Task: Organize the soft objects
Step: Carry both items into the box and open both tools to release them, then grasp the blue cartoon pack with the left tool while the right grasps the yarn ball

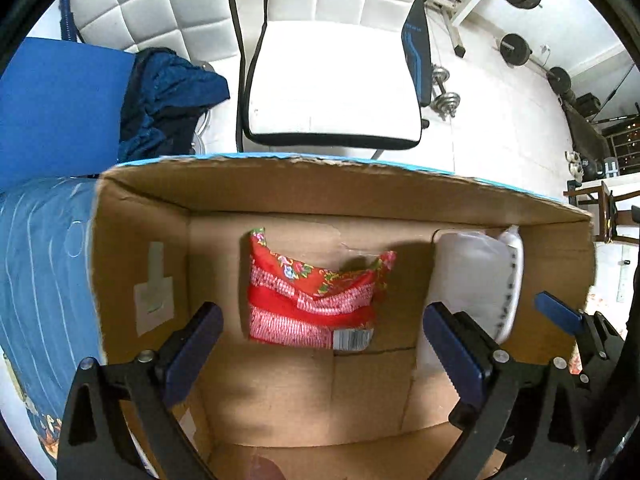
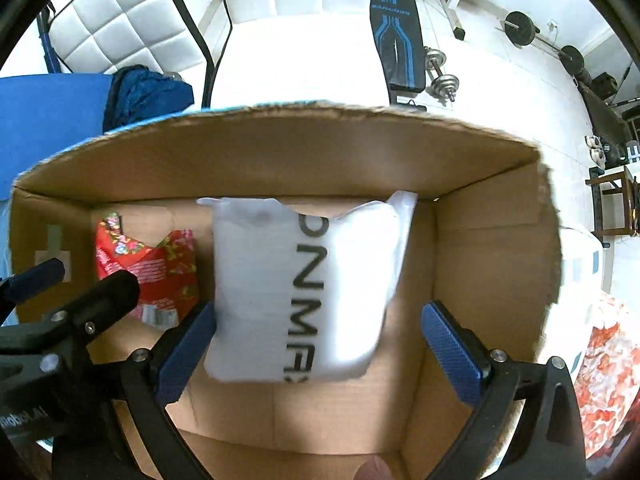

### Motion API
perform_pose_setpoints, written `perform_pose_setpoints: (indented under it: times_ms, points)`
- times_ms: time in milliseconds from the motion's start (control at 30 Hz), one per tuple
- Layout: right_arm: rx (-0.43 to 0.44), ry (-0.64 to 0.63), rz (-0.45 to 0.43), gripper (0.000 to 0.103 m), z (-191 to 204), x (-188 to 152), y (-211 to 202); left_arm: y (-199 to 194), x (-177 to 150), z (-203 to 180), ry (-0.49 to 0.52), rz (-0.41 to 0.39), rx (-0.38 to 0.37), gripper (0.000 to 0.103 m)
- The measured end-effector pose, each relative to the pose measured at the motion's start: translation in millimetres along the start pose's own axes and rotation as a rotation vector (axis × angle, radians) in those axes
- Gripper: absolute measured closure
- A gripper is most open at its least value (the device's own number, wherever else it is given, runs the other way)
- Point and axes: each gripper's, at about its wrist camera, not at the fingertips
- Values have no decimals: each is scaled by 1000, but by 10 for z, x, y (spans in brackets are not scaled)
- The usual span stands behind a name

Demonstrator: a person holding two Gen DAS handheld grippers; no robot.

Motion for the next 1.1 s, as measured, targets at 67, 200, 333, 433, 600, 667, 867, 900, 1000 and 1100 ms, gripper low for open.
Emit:
perform_pose_setpoints:
  times_ms: [67,200,333,433,600,667,867,900,1000,1100]
  points:
    - [3,-2,-12,0,-11,-45,-105,-11,63,-41,5,-12,3,0]
    - [30,4,-20,0,-14,-262,-249,-158,-51,7,10,-49,-5,0]
    - [61,16,-28,0,-79,-548,-383,-383,-295,65,10,-114,15,0]
    - [62,12,-47,0,-47,-837,-522,-514,-499,84,11,-164,37,0]
    - [57,19,-118,0,-64,-1294,-747,-700,-891,47,42,-223,95,0]
    - [57,20,-142,0,-63,-1469,-854,-773,-1046,39,46,-242,101,0]
    - [55,22,-229,0,-129,-1923,-1276,-1033,-1442,-7,48,-307,88,0]
    - [51,20,-241,0,-128,-1945,-1336,-1098,-1507,-21,47,-320,84,0]
    - [44,25,-297,0,-158,-2132,-1580,-1334,-1706,-79,59,-372,83,0]
    - [33,23,-343,0,-178,-2297,-1807,-1532,-1862,-107,76,-412,91,0]
Point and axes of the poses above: each gripper's, at about its wrist camera, not at the fingertips, and y roughly the way its jaws point, z to its left, x to its top, and after that the axes turned 5 degrees about -x, right-handed
